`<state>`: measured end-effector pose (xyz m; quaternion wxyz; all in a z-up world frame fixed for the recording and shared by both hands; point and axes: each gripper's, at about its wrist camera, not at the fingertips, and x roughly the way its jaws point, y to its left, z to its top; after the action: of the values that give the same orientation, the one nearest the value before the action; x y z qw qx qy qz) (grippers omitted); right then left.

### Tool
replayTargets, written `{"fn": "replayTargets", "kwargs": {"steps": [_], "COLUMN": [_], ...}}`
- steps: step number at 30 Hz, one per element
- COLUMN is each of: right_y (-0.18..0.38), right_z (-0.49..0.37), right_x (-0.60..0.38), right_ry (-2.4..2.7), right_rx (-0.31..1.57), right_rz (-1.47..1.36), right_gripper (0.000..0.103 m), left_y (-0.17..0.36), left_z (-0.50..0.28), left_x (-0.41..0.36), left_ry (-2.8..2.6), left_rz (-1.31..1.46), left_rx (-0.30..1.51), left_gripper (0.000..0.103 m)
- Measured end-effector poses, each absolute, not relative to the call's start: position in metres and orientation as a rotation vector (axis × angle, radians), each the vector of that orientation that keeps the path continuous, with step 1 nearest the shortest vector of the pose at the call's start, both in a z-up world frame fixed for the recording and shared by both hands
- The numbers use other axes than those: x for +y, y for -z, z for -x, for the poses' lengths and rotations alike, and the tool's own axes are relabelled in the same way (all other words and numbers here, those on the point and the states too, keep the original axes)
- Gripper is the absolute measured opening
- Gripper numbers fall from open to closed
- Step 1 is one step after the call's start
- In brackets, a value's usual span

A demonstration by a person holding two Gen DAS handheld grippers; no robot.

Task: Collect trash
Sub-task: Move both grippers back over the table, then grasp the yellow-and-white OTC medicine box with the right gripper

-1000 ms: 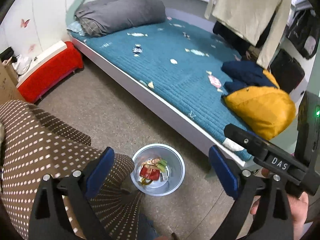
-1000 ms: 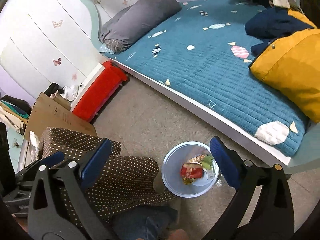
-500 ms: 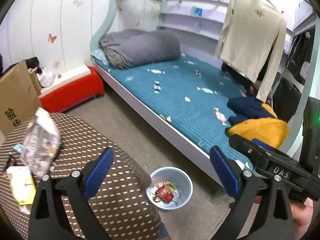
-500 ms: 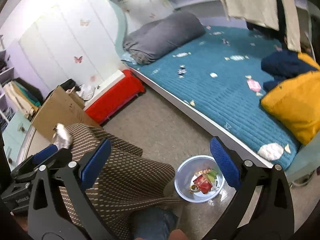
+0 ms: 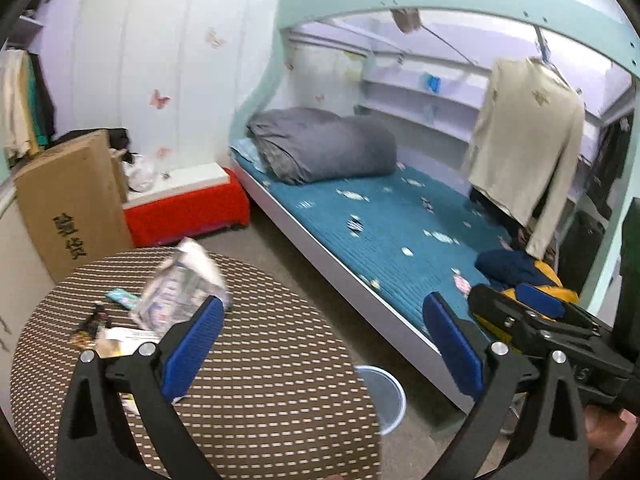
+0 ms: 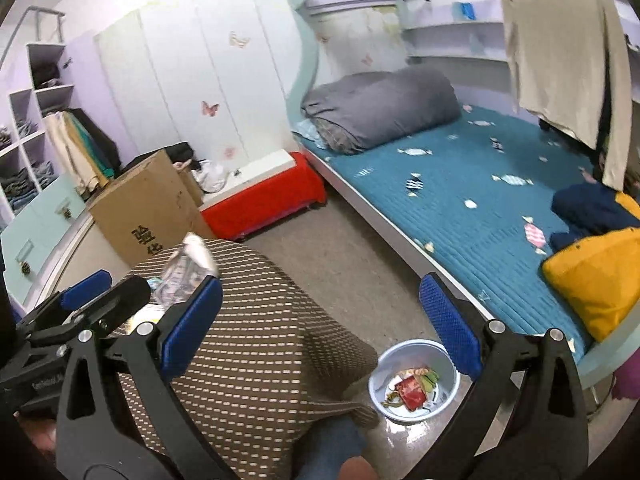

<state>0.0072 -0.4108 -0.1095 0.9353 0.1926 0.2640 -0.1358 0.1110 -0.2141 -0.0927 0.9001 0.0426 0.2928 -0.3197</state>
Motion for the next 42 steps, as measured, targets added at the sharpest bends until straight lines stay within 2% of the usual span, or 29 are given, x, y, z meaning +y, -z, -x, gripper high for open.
{"fn": "replayTargets", "kwargs": {"steps": [12, 22, 26, 33, 42], "right_y": [0.072, 0.066, 0.081, 0.131, 0.197], "right_z": [-0.018, -0.042, -0.060, -0.107, -0.171], "right_x": [-0.329, -0.282, -0.265, -0.234, -0.191], "right_ry": [0.205, 0.125, 0.077, -0.045, -0.186], "right_rx": [0.472, 0.465, 0.536, 0.678, 0.838], "right_rz": [-0.245, -0.178, -0.153, -0.118, -0.138], "right_gripper": [0.097, 0.097, 0.097, 0.097, 0.097], "left_y": [0.070, 0.073, 0.087, 0.123, 0.170], "left_z": [-0.116, -0.122, -0.124, -0.141, -0.161], "left_x": [-0.116, -0.048, -0.018, 0.032, 0.061], "left_ry": [0.525, 0.401, 0.316, 0.239, 0.178], "left_rz": [0.020, 0.075, 0.079, 0.146, 0.181], "left_rx": [0.525, 0.502, 0.479, 0.569, 0.681], "left_gripper": [0.098, 0.098, 0.098, 0.098, 0.098]}}
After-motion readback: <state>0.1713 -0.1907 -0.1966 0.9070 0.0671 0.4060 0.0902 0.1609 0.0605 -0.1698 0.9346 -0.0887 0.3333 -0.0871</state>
